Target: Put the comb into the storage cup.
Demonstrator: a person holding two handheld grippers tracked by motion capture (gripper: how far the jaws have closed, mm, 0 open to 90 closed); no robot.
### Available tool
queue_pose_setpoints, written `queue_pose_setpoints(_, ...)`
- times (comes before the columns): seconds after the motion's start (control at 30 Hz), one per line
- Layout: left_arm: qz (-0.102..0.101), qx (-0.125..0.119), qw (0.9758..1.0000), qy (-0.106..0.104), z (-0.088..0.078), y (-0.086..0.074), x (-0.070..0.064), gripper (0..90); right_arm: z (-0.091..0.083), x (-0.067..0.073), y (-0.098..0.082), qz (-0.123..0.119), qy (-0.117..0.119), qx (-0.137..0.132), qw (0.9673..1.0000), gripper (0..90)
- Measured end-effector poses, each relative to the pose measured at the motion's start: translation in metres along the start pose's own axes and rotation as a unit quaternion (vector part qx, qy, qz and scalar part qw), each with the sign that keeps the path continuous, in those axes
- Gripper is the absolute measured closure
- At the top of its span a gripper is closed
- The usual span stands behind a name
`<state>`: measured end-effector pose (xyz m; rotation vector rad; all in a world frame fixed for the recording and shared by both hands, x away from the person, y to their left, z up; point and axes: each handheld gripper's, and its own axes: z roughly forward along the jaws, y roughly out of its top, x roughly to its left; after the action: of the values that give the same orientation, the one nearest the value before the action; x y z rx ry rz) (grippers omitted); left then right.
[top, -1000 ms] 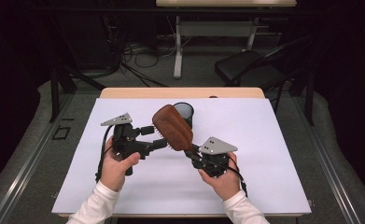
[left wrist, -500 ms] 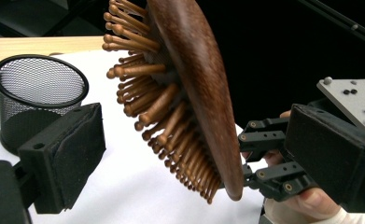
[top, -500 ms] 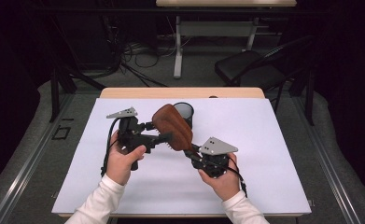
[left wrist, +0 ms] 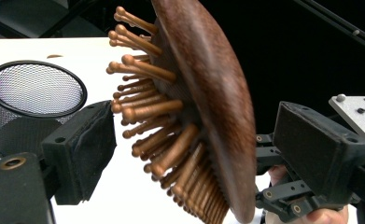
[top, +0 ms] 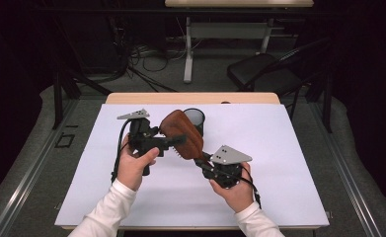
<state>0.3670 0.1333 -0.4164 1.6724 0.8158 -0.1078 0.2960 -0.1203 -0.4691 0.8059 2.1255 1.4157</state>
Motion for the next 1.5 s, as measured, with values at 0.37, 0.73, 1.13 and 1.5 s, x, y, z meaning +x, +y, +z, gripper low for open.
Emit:
queue_pose_setpoints(0.37,-0.006,0.002,1.0,0.002,0.006,0.003,0.001,15.2,0.001,0.002,0.0,-0.006,-0.001,0.0,1.0,72.0)
queue_pose_setpoints(0.73,-0.01,0.004,0.9999,-0.004,0.012,0.005,0.0,15.7,0.001,0.003,0.0,-0.007,0.0,-0.001,1.0,72.0)
queue_pose_setpoints(1.13,-0.014,0.002,0.9999,-0.007,0.017,0.004,-0.001,22.3,0.0,0.003,0.0,-0.007,0.001,-0.004,1.0,72.0)
queue_pose_setpoints(1.5,-0.011,-0.011,0.9999,0.004,0.016,0.004,-0.003,28.4,-0.001,0.003,0.0,-0.008,0.0,-0.007,0.9999,72.0)
